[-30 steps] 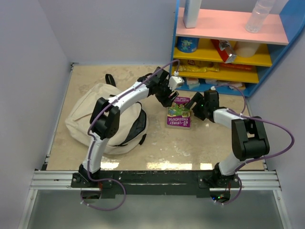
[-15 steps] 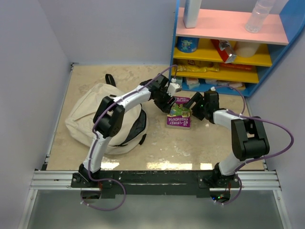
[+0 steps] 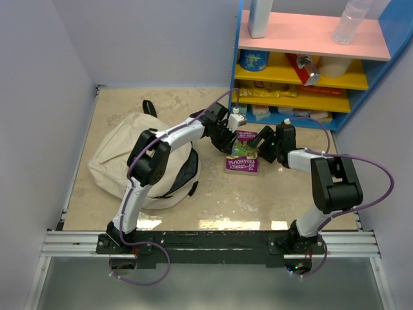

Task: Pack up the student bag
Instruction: Pick up the book from the center of the board.

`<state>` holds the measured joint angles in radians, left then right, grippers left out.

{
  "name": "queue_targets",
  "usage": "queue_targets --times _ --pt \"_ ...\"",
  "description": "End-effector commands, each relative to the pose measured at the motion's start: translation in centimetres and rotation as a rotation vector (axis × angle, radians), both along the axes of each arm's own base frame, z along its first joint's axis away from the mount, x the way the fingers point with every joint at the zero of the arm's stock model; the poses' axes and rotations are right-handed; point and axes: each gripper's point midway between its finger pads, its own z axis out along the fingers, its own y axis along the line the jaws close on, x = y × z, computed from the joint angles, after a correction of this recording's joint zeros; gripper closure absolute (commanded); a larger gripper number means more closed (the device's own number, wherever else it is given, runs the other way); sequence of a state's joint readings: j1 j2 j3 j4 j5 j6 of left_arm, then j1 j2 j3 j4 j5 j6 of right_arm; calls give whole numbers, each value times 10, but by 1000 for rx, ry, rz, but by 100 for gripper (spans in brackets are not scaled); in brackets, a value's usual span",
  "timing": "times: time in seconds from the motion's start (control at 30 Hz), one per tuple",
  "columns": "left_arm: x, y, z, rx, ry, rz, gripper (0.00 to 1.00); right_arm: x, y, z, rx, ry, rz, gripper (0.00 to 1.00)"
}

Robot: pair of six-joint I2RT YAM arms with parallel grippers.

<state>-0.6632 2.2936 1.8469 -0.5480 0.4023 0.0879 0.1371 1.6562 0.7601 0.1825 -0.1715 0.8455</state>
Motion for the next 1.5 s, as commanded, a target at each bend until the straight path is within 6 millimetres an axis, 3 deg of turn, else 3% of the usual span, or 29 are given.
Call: queue_targets --times 0.0,0.1,0.2,0.43,0.63,0.83,1.07,1.2,1.23,1.3,1.33,1.47 --pt "-15 5 -34 41 56 -19 56 -8 19 -11 78 8 71 23" --pt "-16 3 -30 19 39 -31 56 -8 33 -2 140 -23 126 25" --pt "-18 1 -26 11 27 -44 57 -6 42 19 183 -72 165 26" --pt "-25 3 -35 5 40 -70 57 -6 63 90 317 -256 262 31" --pt "-26 4 -38 14 43 -71 57 -19 77 108 409 -317 326 32" --pt "-27 6 -34 15 31 -75 58 -31 98 109 449 -335 412 36" --pt "-26 4 -26 -5 17 -78 58 -53 133 93 493 -279 533 41" --pt "-26 2 -22 -17 12 -78 59 -50 126 75 391 -246 528 43" --pt "-26 2 -21 -18 9 -80 59 -52 121 62 353 -194 507 43" --pt "-26 4 -21 -11 3 -77 59 -51 117 58 297 -202 510 43" --pt "-26 5 -19 -11 -4 -79 59 -52 108 43 243 -139 473 42" --pt "-24 5 -12 -22 -26 -77 60 -49 91 38 95 -124 456 43"
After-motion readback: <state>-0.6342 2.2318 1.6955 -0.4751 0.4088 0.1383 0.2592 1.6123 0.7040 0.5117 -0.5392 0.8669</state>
